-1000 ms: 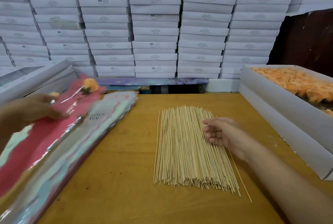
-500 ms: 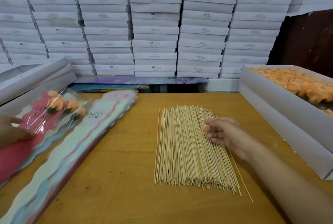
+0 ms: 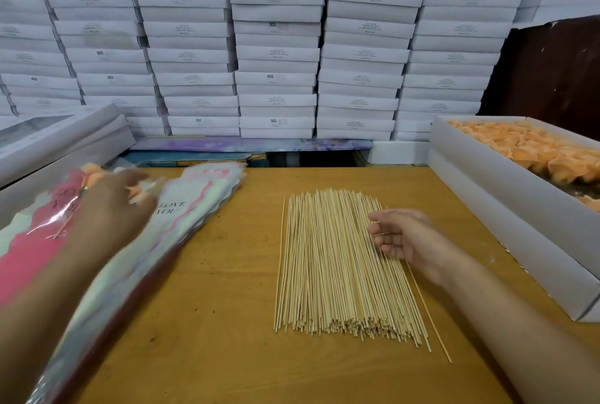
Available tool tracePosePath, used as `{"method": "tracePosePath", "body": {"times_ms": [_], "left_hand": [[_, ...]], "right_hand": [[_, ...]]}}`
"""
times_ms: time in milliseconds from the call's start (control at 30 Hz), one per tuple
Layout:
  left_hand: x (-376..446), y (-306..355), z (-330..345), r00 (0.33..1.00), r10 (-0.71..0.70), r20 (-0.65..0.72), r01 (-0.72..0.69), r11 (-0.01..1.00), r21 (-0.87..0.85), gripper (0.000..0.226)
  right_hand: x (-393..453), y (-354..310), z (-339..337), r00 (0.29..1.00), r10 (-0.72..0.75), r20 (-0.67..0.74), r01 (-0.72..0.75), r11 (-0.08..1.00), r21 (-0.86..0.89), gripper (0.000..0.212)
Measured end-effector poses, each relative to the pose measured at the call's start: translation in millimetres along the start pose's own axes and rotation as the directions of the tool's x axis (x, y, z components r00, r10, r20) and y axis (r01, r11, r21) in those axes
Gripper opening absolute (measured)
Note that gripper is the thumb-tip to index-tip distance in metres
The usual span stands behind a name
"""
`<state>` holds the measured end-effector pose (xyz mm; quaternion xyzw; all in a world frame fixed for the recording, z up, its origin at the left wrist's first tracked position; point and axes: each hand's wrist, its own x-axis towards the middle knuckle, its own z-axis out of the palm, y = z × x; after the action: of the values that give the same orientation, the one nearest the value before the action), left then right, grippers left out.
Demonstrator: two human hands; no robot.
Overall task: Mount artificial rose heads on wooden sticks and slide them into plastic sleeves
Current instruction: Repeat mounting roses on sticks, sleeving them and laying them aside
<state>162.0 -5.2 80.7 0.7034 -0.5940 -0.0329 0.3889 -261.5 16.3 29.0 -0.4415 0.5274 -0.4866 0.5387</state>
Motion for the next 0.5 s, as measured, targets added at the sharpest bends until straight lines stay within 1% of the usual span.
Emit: {"method": "tracePosePath", "body": {"times_ms": [67,100,200,267,333,500], "left_hand": [[-17.8,21.6,17.3,0.988,0.098,0.117,-0.105,0.993,0.052,0.037],[-24.3,28.0,26.9,0.980,0.121,0.160,-0.133,0.989,0.065,0.037],[-34.7,35.9,56.6,0.964,0.100,0.246,-0.133,0.984,0.120,0.038],[-40.3,39.9,71.5,0.956,0.067,0.285,-0.115,0.981,0.156,0.040],[-46.6,42.8,85.8,0.946,0.052,0.321,-0.101,0.985,0.139,0.042],[-70.2,51.9,120.0,0.901,0.183,0.394,-0.254,0.958,0.135,0.044]], "right_hand": [[-0.9,0.6,-0.6,1.000,0.000,-0.001,0.000,1.000,-0.008,0.019],[-1.5,0.9,-0.6,1.000,0.000,-0.002,0.000,1.000,-0.010,0.019],[-2.8,1.2,-0.2,1.000,-0.003,-0.009,0.003,1.000,-0.011,0.019],[-3.3,1.2,-0.4,1.000,-0.012,-0.017,0.011,1.000,-0.027,0.018],[-3.7,0.7,-0.3,0.999,-0.019,-0.032,0.018,0.998,-0.058,0.016],[-4.8,2.7,0.8,0.998,-0.017,-0.067,0.009,0.993,-0.121,0.013]]}}
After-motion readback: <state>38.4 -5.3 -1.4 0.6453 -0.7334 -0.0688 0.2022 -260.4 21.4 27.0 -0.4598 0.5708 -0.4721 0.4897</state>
